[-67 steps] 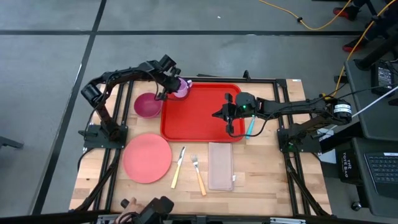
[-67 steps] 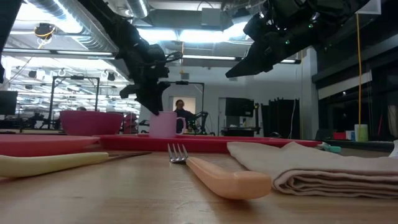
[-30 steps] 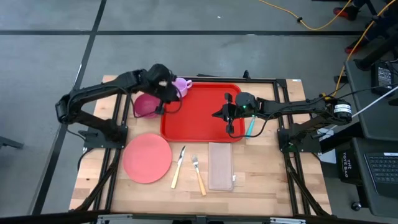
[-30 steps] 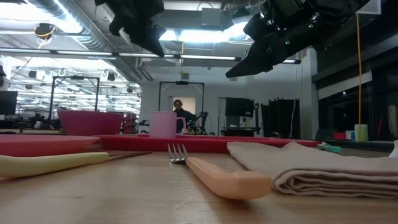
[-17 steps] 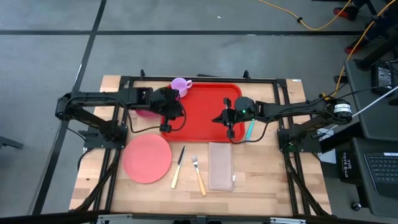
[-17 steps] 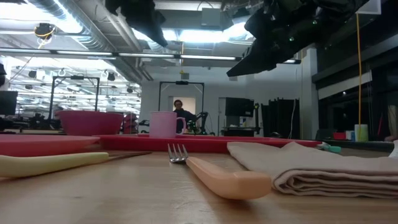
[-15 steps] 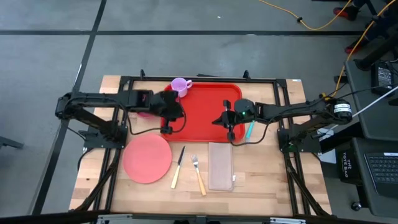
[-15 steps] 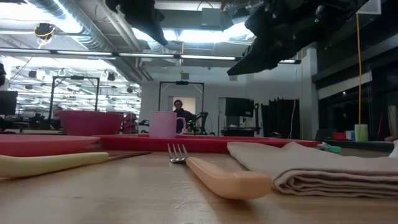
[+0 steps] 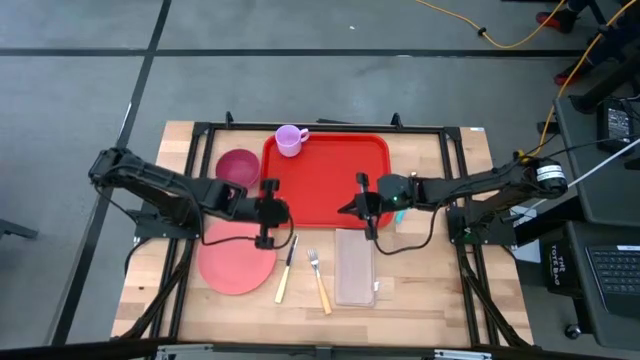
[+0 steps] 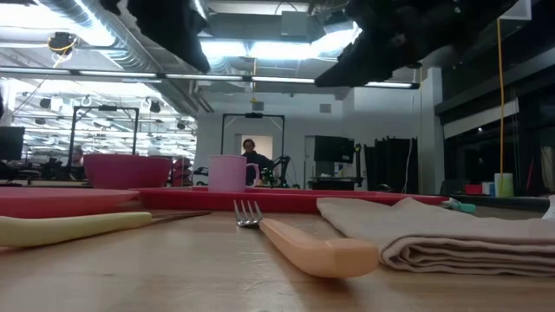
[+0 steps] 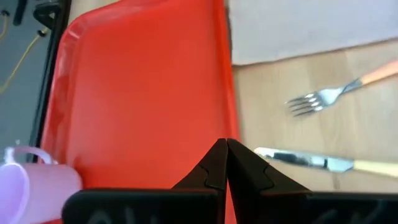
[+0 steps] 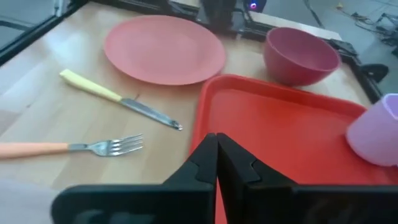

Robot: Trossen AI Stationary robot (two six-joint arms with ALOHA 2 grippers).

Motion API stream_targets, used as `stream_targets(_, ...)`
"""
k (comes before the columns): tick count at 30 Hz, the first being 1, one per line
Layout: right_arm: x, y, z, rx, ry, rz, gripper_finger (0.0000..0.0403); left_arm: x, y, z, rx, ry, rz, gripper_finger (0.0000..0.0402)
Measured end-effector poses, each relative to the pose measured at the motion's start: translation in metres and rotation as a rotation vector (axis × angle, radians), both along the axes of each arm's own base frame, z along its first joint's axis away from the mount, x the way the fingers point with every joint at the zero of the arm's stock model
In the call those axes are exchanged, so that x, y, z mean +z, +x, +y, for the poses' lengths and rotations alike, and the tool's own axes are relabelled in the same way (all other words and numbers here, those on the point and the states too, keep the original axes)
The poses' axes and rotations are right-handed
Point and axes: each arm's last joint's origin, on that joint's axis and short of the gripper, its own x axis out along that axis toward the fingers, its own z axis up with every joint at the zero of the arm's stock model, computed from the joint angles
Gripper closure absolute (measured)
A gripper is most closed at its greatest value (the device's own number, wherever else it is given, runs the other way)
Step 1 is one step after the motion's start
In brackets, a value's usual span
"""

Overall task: Set up tray
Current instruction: Put the pink plate on the bottom left of the orange tray

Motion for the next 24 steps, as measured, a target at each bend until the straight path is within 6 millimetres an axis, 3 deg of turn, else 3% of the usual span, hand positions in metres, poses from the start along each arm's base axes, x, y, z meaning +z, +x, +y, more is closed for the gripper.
stream_targets(4, 0.000, 0.000, 0.010, 0.001, -0.017, -0.002, 0.0396, 0.000, -0.005, -0.015, 0.113, -0.044, -0.051, 0.0400)
stream_targets(14, 0.001, -0.001, 0.021, -0.003, -0.042, -0.014, 0.0390, -0.004, -0.028, -0.080, 0.149, -0.109, -0.160, 0.0401)
stream_targets(19, 0.002, -0.001, 0.025, 0.005, -0.035, -0.025, 0.0396, -0.022, -0.031, -0.108, 0.133, -0.143, -0.115, 0.0400)
stream_targets(24, 0.002, -0.001, 0.030, 0.017, -0.021, -0.023, 0.0391, -0.030, -0.031, -0.127, 0.238, -0.238, -0.029, 0.0399)
